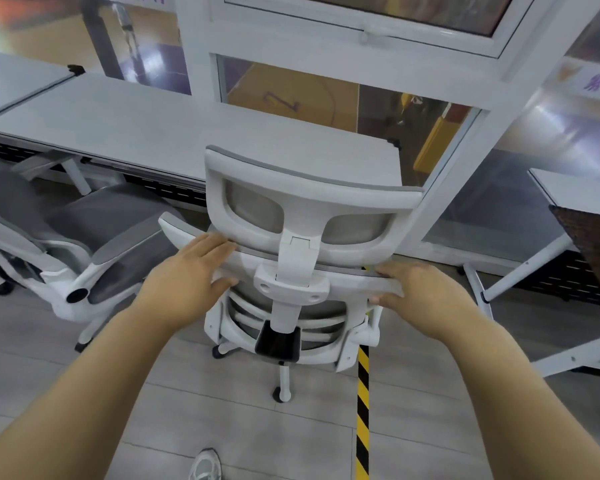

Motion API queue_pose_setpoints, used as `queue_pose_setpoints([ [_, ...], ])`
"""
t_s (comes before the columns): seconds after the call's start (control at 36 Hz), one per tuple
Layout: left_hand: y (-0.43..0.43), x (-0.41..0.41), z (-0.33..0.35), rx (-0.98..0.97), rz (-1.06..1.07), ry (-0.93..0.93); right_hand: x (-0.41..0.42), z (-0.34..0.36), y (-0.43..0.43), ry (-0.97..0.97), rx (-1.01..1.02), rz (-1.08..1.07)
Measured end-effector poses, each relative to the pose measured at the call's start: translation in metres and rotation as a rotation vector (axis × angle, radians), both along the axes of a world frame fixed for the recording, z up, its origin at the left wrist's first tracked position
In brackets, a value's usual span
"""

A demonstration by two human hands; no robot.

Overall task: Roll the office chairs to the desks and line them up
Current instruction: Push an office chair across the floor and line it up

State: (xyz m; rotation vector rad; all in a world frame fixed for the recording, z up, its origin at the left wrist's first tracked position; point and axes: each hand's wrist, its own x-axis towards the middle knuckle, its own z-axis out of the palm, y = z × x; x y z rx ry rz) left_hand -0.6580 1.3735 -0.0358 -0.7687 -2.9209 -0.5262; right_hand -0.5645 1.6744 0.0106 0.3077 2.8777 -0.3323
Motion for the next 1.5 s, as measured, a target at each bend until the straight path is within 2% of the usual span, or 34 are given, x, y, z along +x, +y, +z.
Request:
queue_pose_setpoints([
  [0.19,-0.023,0.014,0.021,-0.206,0.043,-0.194,-0.001,0.035,-0.015,-0.146,0.008,0.144],
  [0.31,-0.042,0.026,0.031,-0.312,0.082,-0.227,-0.006,0.051,-0.043,-0.136,0.003,0.256],
  [0.67,-0.172,0.043,0.045,-0.360,0.296,-0.309,-0.049,0.068,-0.206,-0.146,-0.038,0.580],
  [0.89,-0.297,0.025,0.029,-0.338,0.402,-0.388,-0.105,0.041,-0.328,-0.159,0.086,0.640],
  [1.03,-0.365,0.009,0.022,-0.349,0.433,-0.412,-0.132,0.029,-0.395,-0.184,0.090,0.632],
  [1.28,-0.448,-0.025,0.020,-0.317,0.489,-0.420,-0.179,0.013,-0.476,-0.274,0.054,0.639],
  [1.5,-0.505,-0.087,0.020,-0.319,0.503,-0.405,-0.249,0.005,-0.531,-0.216,0.080,0.647],
])
